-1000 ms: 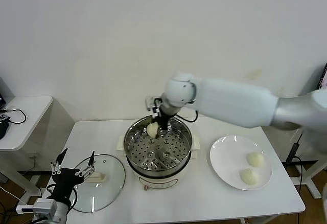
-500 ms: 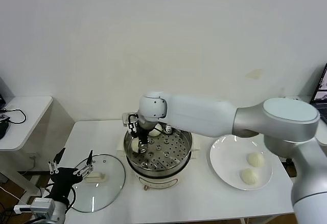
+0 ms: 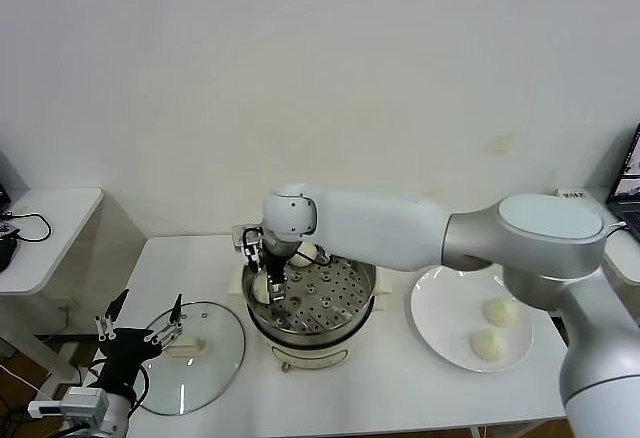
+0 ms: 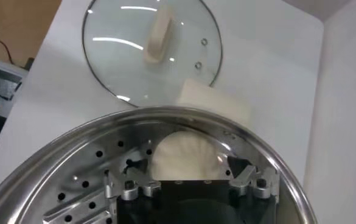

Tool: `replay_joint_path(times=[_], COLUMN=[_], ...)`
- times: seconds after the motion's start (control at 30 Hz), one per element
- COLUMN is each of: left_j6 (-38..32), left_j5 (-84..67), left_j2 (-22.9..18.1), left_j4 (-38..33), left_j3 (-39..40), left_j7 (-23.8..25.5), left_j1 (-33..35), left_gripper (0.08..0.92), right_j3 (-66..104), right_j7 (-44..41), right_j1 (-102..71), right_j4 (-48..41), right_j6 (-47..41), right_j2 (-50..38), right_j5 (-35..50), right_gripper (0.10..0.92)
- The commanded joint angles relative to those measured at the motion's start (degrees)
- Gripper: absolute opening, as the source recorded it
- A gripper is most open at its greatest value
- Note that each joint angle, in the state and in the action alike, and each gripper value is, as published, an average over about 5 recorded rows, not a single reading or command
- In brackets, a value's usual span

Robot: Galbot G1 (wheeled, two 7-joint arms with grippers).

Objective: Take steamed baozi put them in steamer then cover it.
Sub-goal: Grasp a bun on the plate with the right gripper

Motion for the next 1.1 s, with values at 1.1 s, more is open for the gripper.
replay_joint_path(times=[1.1], left_j6=[0.05], left_j5=[1.03], left_j2=[-0.04], left_j4=[-0.1], left_j3=[2.44], left_j7=[-0.01], left_j1=[0.97], left_gripper=[0.823], right_j3=[17.42], right_j7=[-13.3], right_j1=[-17.67], right_j4=[29.81], right_j6=[20.14], right_j2=[-65.87], right_j5=[-29.92], right_gripper=[0.823])
